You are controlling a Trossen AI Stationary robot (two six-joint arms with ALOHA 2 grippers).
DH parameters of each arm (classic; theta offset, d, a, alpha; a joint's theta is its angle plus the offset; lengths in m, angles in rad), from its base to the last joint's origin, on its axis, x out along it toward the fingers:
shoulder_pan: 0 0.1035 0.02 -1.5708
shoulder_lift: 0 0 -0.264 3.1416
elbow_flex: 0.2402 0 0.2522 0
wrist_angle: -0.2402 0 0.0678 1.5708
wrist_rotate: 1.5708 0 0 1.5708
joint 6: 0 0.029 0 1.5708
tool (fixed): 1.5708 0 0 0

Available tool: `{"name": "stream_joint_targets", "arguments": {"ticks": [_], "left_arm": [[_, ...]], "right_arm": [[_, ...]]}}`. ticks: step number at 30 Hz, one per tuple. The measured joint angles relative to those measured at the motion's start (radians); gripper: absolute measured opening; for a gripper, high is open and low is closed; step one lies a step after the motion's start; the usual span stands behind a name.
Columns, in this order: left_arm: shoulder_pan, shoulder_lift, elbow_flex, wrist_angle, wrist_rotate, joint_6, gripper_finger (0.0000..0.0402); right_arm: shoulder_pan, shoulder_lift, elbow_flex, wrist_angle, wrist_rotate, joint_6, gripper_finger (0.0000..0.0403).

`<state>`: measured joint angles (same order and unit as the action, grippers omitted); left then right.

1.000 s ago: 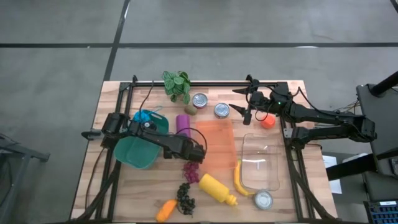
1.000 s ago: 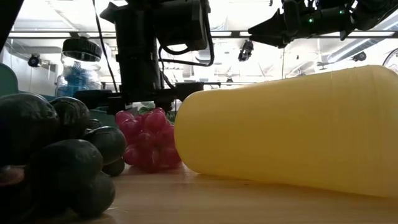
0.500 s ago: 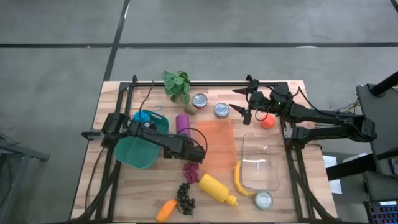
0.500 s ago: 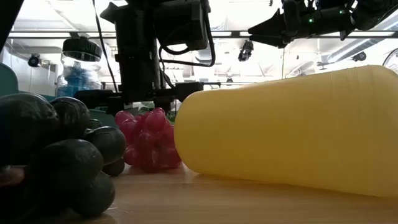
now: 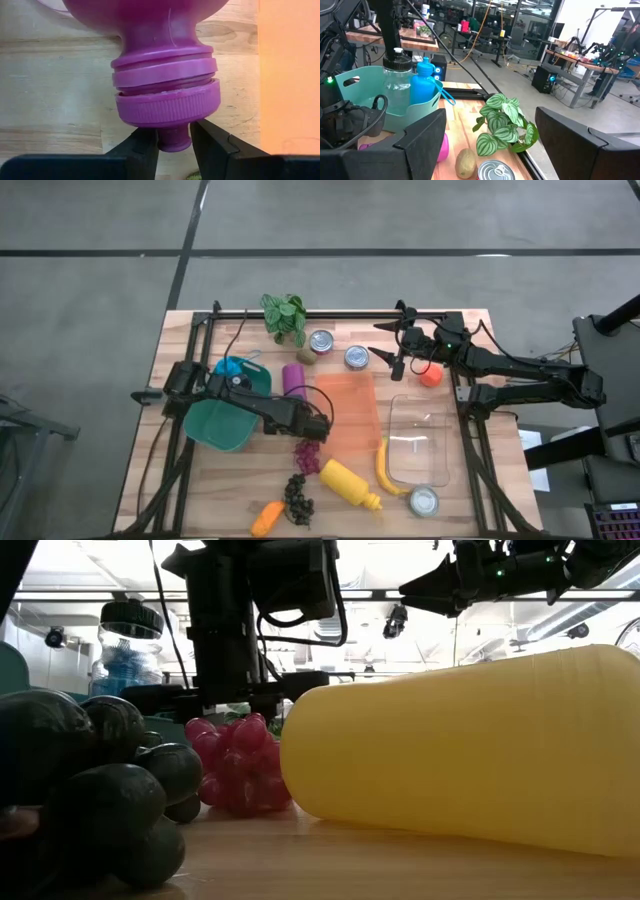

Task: Pick & Place Food Item
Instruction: Put the violet water bottle into the green bin

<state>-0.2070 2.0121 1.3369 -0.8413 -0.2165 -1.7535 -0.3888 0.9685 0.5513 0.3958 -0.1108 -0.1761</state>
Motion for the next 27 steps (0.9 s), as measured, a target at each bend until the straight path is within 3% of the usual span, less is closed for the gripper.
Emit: {"name": "stream_joint_targets", "arguments": {"ticks": [7,27], "left_arm": [[0.000,0.000,0.000,-0.005,0.000,-0.001,0.0052],[0.000,0.000,0.000,0.004,0.000,-0.001,0.0045]], "right_arm": [[0.000,0.000,0.000,0.000,0.000,0.000,0.0305],[0.000,0.000,0.000,0.000,0.000,0.000,0.0305]]}}
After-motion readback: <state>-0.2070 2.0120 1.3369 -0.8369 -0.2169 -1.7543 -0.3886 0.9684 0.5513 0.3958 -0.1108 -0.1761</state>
